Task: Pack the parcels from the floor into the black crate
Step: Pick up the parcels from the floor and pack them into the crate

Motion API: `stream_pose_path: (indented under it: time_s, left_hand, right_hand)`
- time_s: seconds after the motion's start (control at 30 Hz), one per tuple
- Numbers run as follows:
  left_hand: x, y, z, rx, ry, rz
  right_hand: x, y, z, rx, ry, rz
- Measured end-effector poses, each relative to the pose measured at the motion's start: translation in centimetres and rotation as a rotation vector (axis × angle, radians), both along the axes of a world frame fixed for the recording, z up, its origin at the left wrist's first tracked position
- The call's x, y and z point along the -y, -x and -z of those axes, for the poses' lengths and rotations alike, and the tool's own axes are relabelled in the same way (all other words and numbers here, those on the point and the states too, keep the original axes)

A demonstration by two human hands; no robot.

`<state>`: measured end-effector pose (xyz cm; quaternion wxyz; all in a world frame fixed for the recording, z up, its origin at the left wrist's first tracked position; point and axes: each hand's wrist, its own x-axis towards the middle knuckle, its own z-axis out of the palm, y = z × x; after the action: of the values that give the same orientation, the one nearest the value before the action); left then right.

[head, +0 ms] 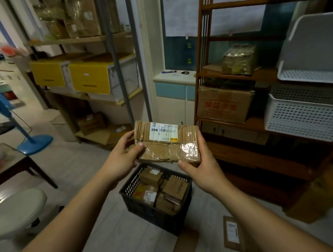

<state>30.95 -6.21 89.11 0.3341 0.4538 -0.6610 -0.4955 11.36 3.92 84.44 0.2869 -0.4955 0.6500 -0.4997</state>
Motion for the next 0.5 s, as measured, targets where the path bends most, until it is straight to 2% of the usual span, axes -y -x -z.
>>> stream_pose_path:
  time_s: [0.27,0.5]
  left_hand:
    - [9.3,-0.6,1.5,0.143,0.028,0.036]
    - [20.6,0.6,1.9,0.2,-0.038,0.048]
  right_hand:
    - [9.5,-0.5,2.6,-0.035,-0.044,0.026]
    - [20.1,1.0,3.6,-0.107,-0.068,0.009]
